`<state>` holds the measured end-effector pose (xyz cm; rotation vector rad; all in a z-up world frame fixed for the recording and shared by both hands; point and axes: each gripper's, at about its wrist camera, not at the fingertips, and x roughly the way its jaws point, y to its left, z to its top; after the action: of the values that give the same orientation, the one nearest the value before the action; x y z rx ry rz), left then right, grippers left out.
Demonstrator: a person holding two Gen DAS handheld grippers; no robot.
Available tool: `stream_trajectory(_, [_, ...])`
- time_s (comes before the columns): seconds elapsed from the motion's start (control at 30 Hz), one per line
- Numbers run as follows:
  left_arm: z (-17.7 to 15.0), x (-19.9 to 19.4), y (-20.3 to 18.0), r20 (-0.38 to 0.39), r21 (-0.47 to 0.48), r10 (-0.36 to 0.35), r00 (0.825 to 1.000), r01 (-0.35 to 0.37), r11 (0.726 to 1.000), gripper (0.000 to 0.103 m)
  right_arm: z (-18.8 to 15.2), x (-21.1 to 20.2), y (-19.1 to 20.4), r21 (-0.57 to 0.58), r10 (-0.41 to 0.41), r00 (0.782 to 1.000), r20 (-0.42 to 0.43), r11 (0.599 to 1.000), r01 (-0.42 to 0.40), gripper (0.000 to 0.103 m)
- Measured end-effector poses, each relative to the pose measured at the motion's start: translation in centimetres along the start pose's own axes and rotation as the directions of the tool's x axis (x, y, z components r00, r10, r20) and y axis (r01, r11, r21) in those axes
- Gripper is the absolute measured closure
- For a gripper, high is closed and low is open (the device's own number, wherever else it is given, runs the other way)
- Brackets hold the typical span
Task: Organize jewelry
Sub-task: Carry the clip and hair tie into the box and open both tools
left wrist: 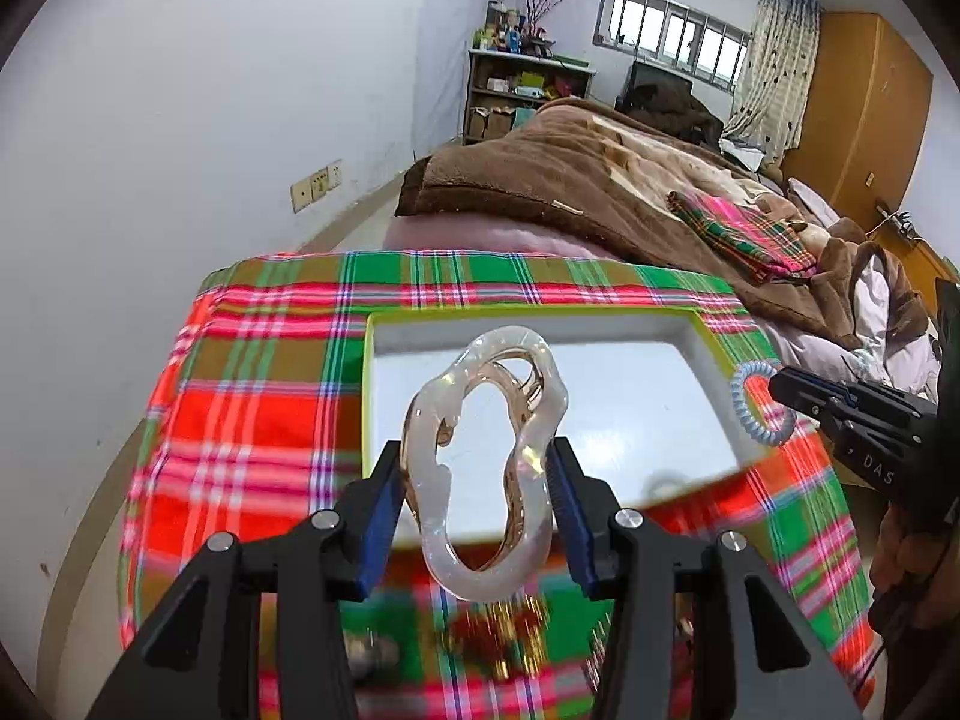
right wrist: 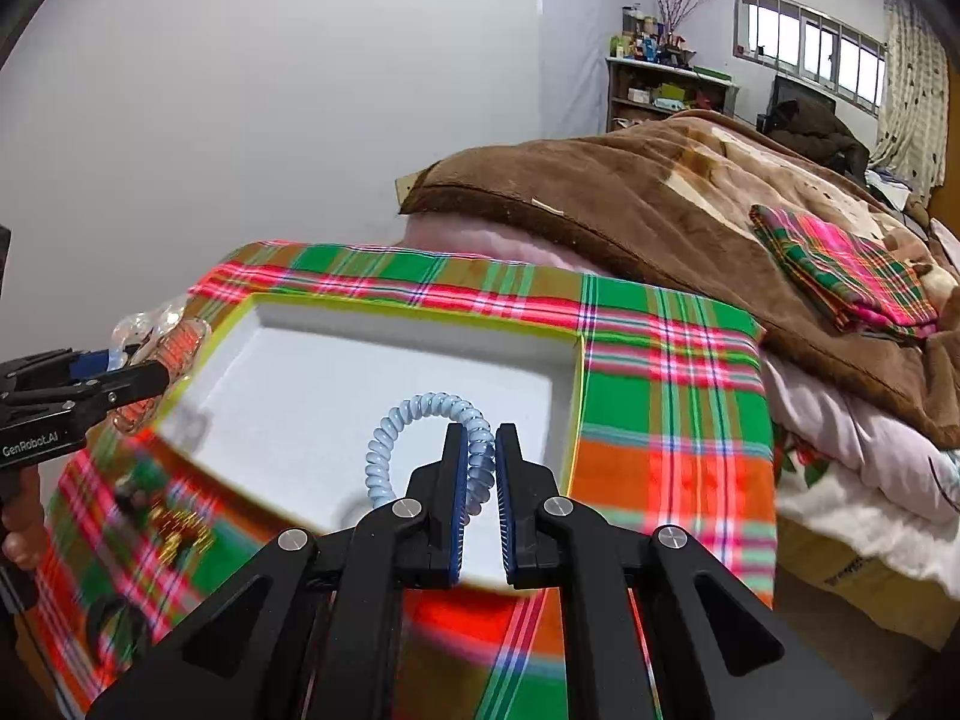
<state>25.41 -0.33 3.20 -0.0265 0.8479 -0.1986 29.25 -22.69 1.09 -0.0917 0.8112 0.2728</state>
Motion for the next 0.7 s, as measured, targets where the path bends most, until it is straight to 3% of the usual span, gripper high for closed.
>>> stream_trajectory(0.33, [1.9, 7.2, 1.0, -0.094, 0.008, 0.022, 0.995, -0.021, 1.000, 0.054, 1.7, 6.9, -1.5, 0.012, -0.002, 0.997, -0.071, 1.000, 0.003, 0.094])
stream_trajectory(0.6, [1.7, 8.9, 1.6, -0.126, 0.013, 0.048, 0.991, -0.047, 0.999, 0.054, 2.0, 8.8, -1.9, 0.013, -0.020, 0.993, -0.113, 1.000, 0.022, 0.093])
stream_trajectory(0.7, [1.8, 8.3, 1.6, -0.108, 0.026, 0.060, 0.992, -0.058, 0.998, 0.054, 2.0, 8.2, -1.8, 0.009, -0.035, 0.994, -0.102, 0.999, 0.036, 0.088])
